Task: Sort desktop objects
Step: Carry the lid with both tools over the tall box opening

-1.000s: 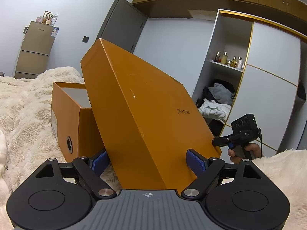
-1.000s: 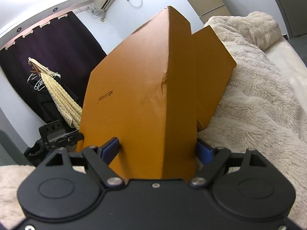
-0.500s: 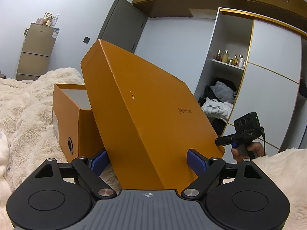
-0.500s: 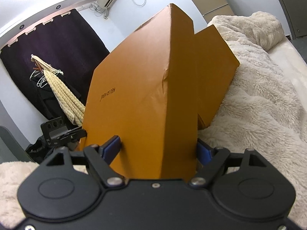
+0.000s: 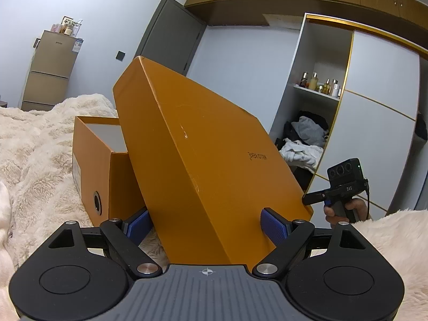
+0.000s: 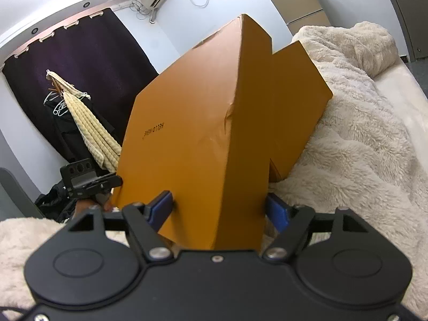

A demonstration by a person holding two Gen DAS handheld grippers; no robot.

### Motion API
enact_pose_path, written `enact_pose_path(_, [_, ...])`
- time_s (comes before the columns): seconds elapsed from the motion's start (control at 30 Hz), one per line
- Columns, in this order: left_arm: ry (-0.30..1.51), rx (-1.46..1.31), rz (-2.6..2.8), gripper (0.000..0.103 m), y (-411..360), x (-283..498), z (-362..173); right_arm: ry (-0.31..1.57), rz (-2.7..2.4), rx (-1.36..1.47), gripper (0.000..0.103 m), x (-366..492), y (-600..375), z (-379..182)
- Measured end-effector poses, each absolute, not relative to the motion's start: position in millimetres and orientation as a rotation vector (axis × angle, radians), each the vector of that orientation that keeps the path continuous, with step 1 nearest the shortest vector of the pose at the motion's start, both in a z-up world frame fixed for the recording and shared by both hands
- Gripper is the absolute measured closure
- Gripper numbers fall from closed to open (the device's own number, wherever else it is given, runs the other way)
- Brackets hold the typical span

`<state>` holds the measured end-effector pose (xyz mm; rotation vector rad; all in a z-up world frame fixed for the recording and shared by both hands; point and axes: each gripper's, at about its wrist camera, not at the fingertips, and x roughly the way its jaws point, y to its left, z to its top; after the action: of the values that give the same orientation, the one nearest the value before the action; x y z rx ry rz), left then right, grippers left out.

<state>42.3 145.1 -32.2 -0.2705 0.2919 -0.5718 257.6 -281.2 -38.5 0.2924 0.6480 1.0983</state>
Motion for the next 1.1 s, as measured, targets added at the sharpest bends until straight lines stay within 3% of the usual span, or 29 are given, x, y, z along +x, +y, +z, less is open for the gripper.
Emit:
enact_pose_path(0.77, [0.234, -0.362, -0.573, 0.020, 161.0, 39.2, -18.9, 0.588, 1.115, 0.333, 0.031, 244.0, -279.1, -20.3])
enact_pose_path(1.1, [0.176, -0.267, -0.540, 0.017, 168.0, 87.3, 60.5, 0.539, 1.066, 0.389, 0.031, 270.3, -265.0, 26.5])
